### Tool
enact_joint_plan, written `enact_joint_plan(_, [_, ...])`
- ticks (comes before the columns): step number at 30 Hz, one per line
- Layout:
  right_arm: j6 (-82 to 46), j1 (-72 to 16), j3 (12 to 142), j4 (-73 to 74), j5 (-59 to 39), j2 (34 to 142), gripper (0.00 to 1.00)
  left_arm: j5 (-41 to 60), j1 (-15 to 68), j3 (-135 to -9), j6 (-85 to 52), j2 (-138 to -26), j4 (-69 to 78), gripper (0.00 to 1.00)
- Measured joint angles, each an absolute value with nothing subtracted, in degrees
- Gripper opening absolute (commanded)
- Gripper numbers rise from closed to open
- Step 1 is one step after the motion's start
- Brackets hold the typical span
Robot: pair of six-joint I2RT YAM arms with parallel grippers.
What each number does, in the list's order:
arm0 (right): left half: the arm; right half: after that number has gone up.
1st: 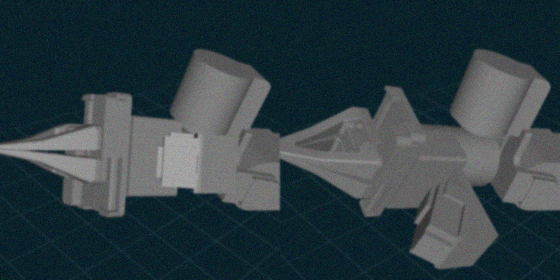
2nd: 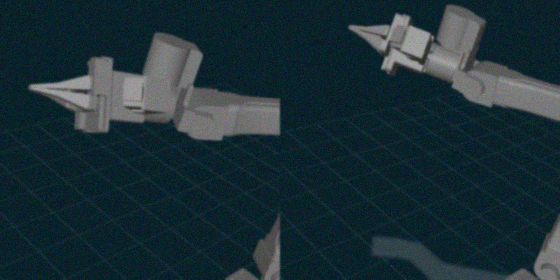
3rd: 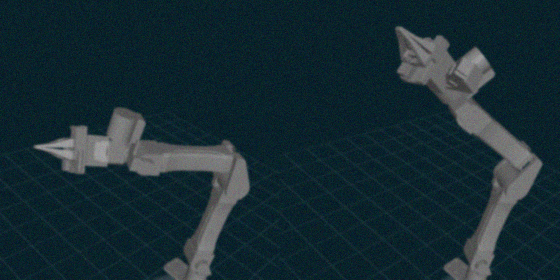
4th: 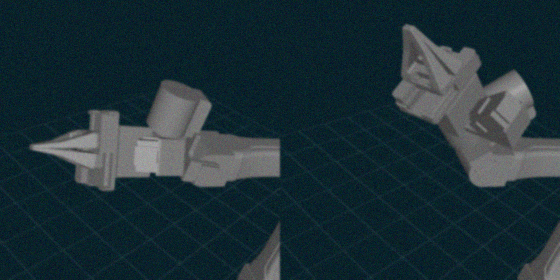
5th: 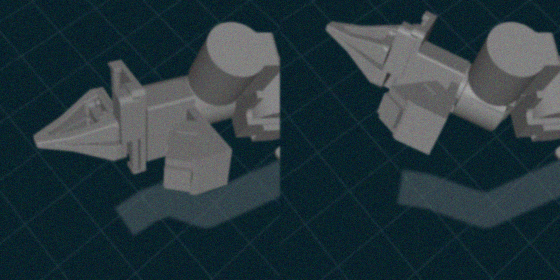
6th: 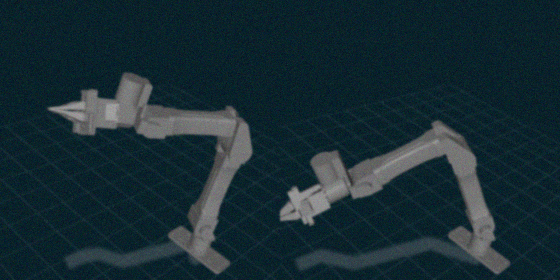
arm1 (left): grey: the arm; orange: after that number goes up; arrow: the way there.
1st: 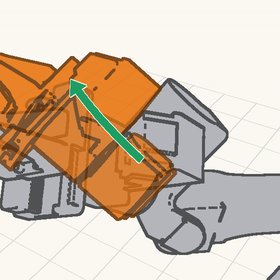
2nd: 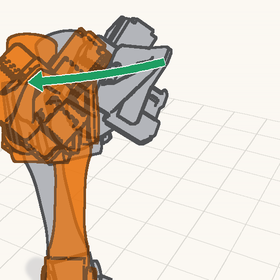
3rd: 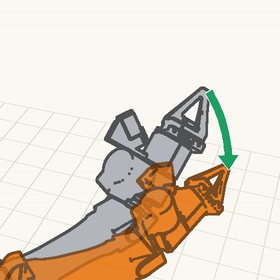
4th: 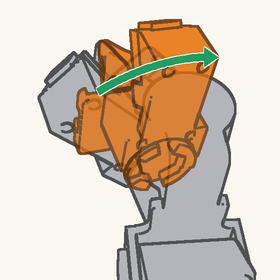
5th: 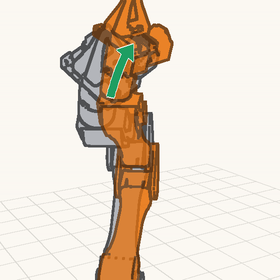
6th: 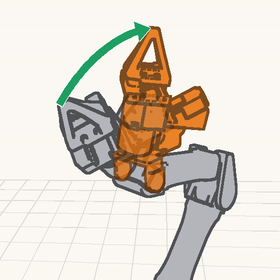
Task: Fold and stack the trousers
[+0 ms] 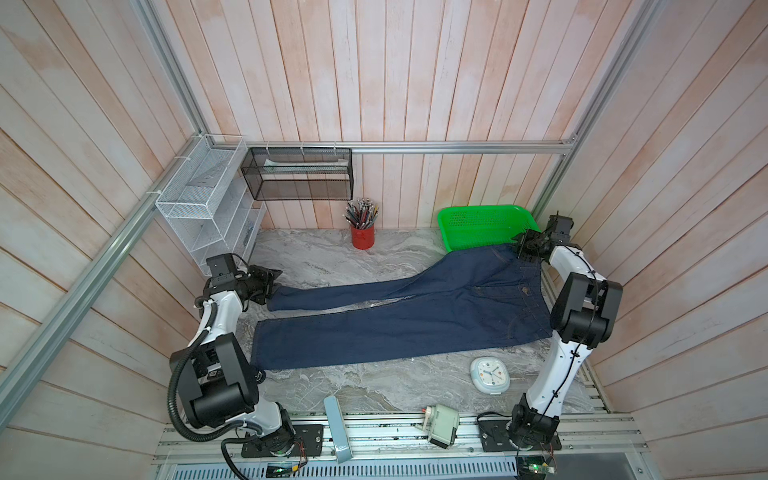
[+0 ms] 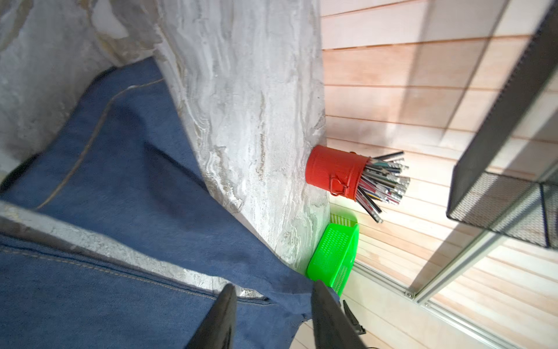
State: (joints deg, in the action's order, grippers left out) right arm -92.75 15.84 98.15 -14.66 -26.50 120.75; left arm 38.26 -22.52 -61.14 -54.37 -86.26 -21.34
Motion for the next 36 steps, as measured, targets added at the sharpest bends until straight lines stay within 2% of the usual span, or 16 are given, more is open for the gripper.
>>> enact_joint_plan(7, [-77.1, 15.0, 101.5, -21.2, -25.5, 115.1, 0.35, 36.5, -21.4, -59.8, -52.6, -84.5, -20.9, 0.56])
enact_joint_plan(12, [-60.4, 10.4, 103.1, -26.7, -18.4, 108.5, 0.37, 30.3, -17.5, -59.9, -47.1, -79.0, -24.9, 0.57])
enact_joint_plan(16, [-46.6, 2.4, 98.6, -25.3, -9.3, 100.6, 0.39, 21.6, -12.8, -59.8, -41.9, -74.4, -29.1, 0.57])
enact_joint_plan(20, [-27.9, -10.3, 85.9, -15.0, -0.1, 92.6, 0.3, 14.5, -8.1, -57.6, -37.1, -71.9, -30.5, 0.57])
enact_joint_plan(21, [-22.9, -13.3, 82.8, -11.7, 0.6, 91.5, 0.25, 13.4, -7.4, -56.6, -36.2, -71.3, -30.6, 0.57])
enact_joint_plan(23, [-9.3, -21.0, 74.6, -3.9, 0.6, 89.7, 0.09, 11.8, -6.8, -54.2, -34.8, -69.6, -30.6, 0.57])
enact_joint_plan(24, [-4.1, -23.9, 71.9, -1.7, -0.3, 89.5, 0.09, 11.3, -6.8, -53.1, -34.4, -68.5, -30.6, 0.57])
enact_joint_plan(25, [1.8, -27.3, 69.1, 0.4, -1.7, 89.6, 0.13, 10.7, -6.8, -52.1, -34.2, -67.0, -30.6, 0.57])
enact_joint_plan(27, [10.6, -31.9, 66.2, 1.8, -4.5, 90.4, 0.29, 10.0, -6.8, -51.0, -34.1, -63.7, -30.4, 0.58])
enact_joint_plan(29, [19.1, -34.8, 68.2, 0.8, -8.4, 93.6, 0.36, 9.3, -6.8, -50.9, -34.3, -59.9, -29.8, 0.59])
enact_joint_plan(32, [28.7, -37.6, 77.3, -2.8, -12.0, 101.0, 0.43, 8.0, -6.8, -51.0, -35.2, -55.3, -29.1, 0.6])
enact_joint_plan(36, [38.0, -42.5, 87.9, -6.5, -13.2, 110.3, 0.46, 5.9, -6.9, -51.2, -36.9, -50.7, -29.2, 0.61])
